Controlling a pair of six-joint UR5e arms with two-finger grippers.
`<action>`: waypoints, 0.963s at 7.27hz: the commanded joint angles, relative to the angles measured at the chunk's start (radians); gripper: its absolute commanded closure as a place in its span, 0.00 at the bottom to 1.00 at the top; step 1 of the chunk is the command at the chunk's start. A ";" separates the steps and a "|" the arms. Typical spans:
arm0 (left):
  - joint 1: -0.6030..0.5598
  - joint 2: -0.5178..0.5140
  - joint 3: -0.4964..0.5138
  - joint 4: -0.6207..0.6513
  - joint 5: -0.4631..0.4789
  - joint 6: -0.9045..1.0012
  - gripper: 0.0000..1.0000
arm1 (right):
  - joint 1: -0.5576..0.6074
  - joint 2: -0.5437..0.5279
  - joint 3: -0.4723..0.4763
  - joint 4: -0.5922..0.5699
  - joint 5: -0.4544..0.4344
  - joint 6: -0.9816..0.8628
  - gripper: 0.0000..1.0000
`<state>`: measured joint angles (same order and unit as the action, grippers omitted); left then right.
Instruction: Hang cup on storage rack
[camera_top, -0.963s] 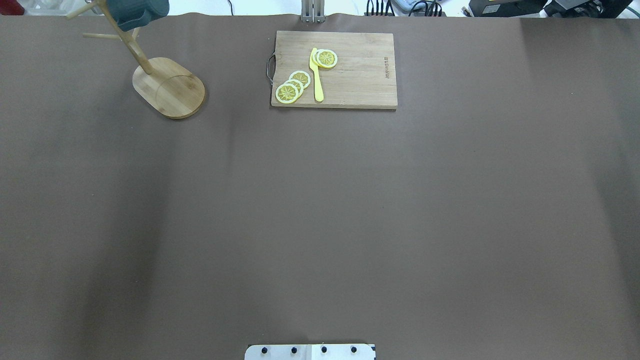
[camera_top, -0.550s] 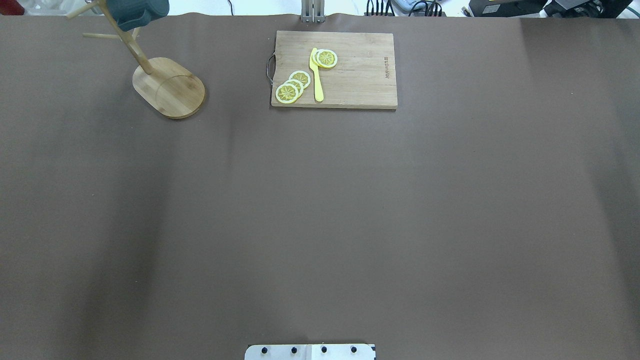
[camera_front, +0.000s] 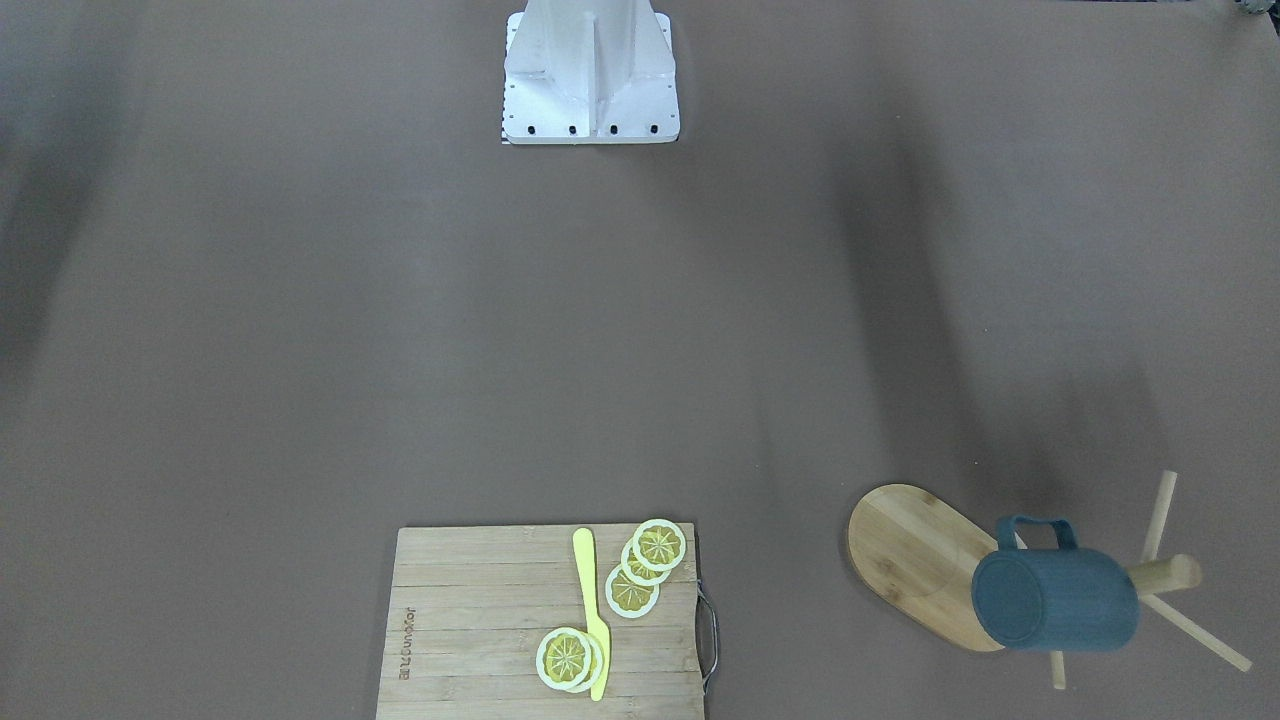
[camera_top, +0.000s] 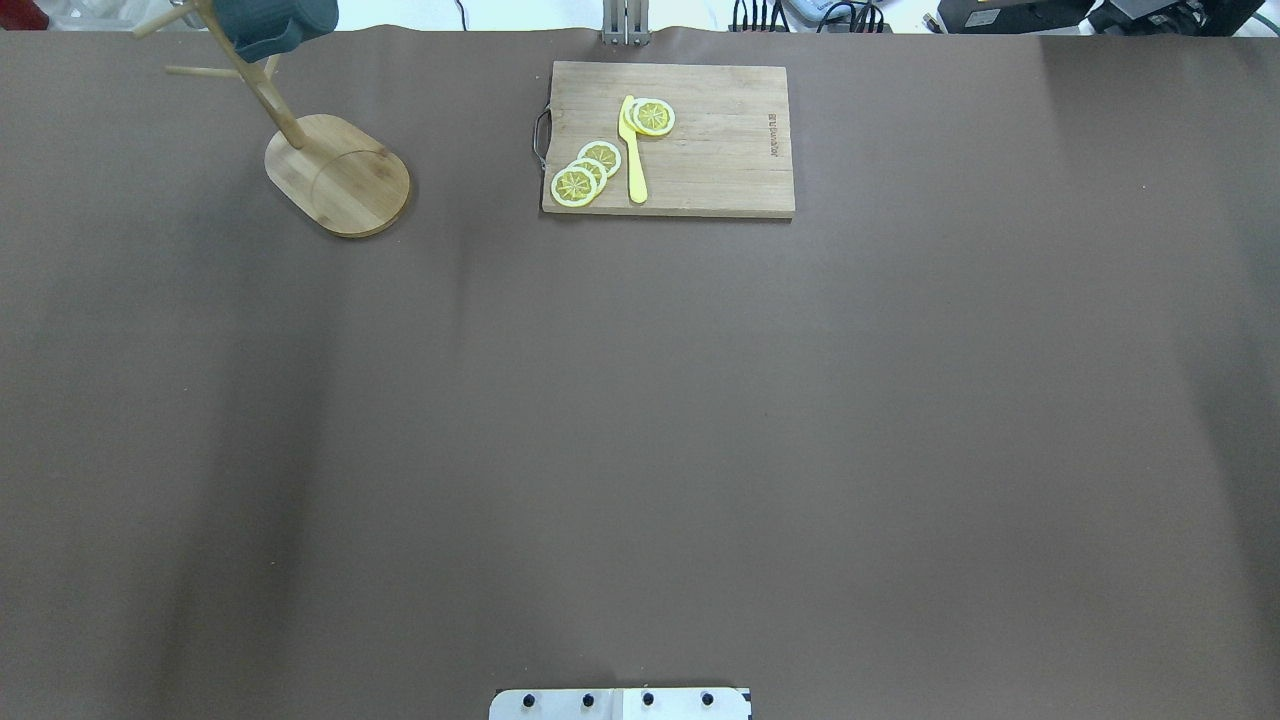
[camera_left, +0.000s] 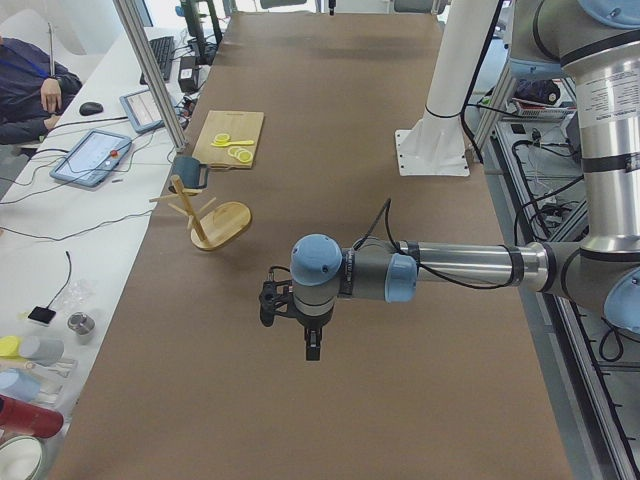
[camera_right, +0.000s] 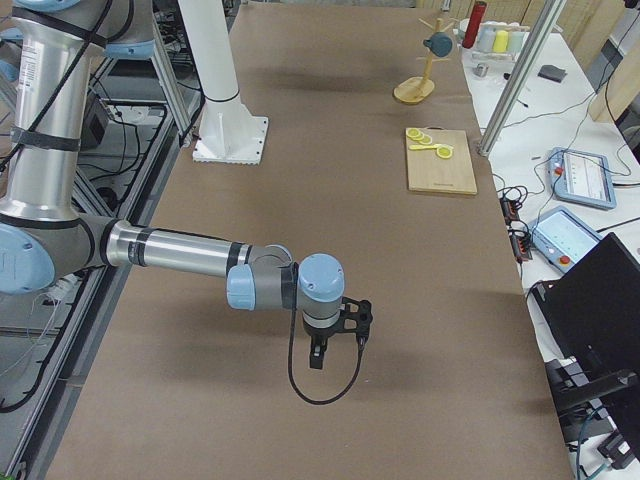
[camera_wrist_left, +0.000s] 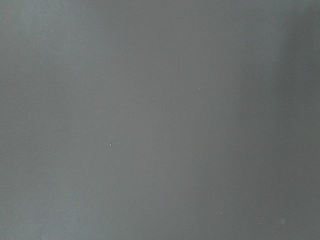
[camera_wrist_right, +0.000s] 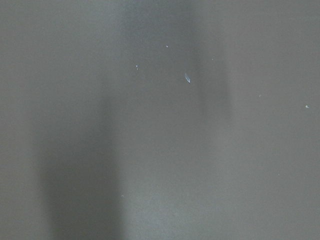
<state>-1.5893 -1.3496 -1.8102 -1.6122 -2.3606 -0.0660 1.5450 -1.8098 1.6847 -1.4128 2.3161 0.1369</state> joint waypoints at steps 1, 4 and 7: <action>0.000 0.001 -0.001 -0.002 0.000 0.000 0.01 | -0.006 -0.016 0.006 -0.002 0.002 -0.013 0.00; 0.000 0.001 -0.001 -0.002 0.000 0.000 0.01 | -0.012 -0.003 0.046 -0.011 0.011 0.000 0.00; 0.000 0.001 -0.001 0.001 0.001 0.000 0.01 | -0.034 0.009 0.078 -0.023 0.009 0.004 0.00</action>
<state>-1.5892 -1.3485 -1.8116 -1.6118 -2.3598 -0.0660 1.5206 -1.8095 1.7564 -1.4319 2.3263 0.1398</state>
